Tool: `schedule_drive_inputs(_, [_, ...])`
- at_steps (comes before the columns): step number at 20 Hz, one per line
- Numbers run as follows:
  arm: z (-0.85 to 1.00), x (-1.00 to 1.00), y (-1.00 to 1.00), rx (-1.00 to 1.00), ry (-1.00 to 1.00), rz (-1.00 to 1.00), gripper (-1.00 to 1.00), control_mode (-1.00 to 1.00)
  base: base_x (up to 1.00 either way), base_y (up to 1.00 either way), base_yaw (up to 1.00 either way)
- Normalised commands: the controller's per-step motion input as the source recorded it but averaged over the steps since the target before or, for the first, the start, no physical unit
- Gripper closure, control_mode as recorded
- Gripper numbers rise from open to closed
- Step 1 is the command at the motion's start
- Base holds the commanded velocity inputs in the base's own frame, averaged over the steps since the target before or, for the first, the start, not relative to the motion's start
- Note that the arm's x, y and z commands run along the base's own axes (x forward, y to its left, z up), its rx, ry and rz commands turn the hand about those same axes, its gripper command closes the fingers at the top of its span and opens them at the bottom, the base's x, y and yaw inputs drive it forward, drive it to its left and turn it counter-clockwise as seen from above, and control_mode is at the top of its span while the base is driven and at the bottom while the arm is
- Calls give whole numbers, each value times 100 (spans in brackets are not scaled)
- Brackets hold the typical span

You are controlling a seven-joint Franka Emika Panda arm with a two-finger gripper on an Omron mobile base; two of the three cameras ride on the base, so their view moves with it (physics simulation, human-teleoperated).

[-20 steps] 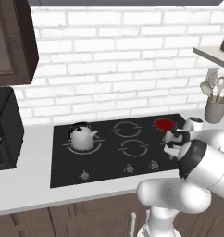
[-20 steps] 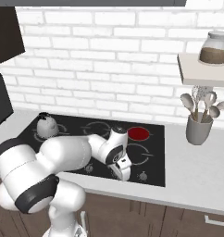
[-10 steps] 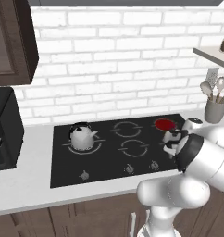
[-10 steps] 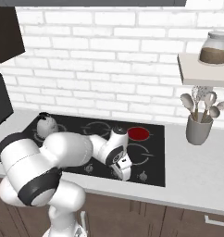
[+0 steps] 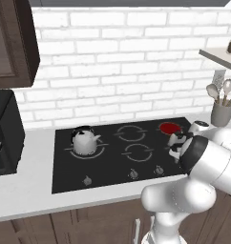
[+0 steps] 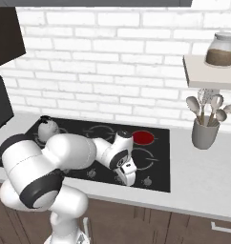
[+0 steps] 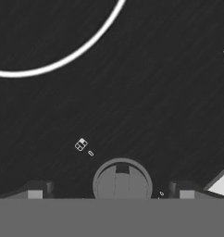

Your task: Turn off the rear right burner of the stove.

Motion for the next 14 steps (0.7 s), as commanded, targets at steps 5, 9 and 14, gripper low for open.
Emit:
schedule_drive_inputs(5, [0,-23,-19,0,-4,0,-100,-100,0,0,0])
schedule_drive_inputs(9, [0,-4,-5,0,0,0,-100,-100,0,0,0])
schedule_drive_inputs(14, [0,1,7,0,0,0,-100,-100,0,0,0])
